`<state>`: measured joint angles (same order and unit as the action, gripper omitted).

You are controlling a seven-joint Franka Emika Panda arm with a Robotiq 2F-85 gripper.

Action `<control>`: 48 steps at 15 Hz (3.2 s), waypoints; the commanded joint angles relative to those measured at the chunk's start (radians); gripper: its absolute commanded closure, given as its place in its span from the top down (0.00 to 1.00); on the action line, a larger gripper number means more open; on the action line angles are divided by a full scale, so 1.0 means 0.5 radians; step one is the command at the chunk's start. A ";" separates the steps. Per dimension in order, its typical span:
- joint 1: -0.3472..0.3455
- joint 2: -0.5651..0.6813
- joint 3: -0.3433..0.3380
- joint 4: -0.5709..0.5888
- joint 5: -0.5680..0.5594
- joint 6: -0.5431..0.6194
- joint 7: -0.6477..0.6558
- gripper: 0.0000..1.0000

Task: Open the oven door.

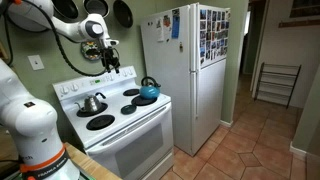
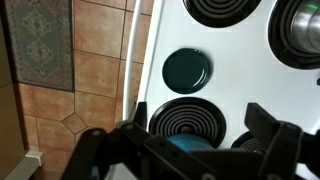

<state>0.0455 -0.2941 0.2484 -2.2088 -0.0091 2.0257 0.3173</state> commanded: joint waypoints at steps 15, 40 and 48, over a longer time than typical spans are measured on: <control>0.038 0.005 -0.077 -0.091 0.042 0.110 0.053 1.00; -0.123 0.453 -0.576 -1.072 0.288 1.694 -0.636 1.00; -0.150 0.729 -0.535 -1.022 0.428 1.826 -0.691 1.00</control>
<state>-0.0197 0.0732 -0.0283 -2.7195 0.2130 2.9415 -0.0364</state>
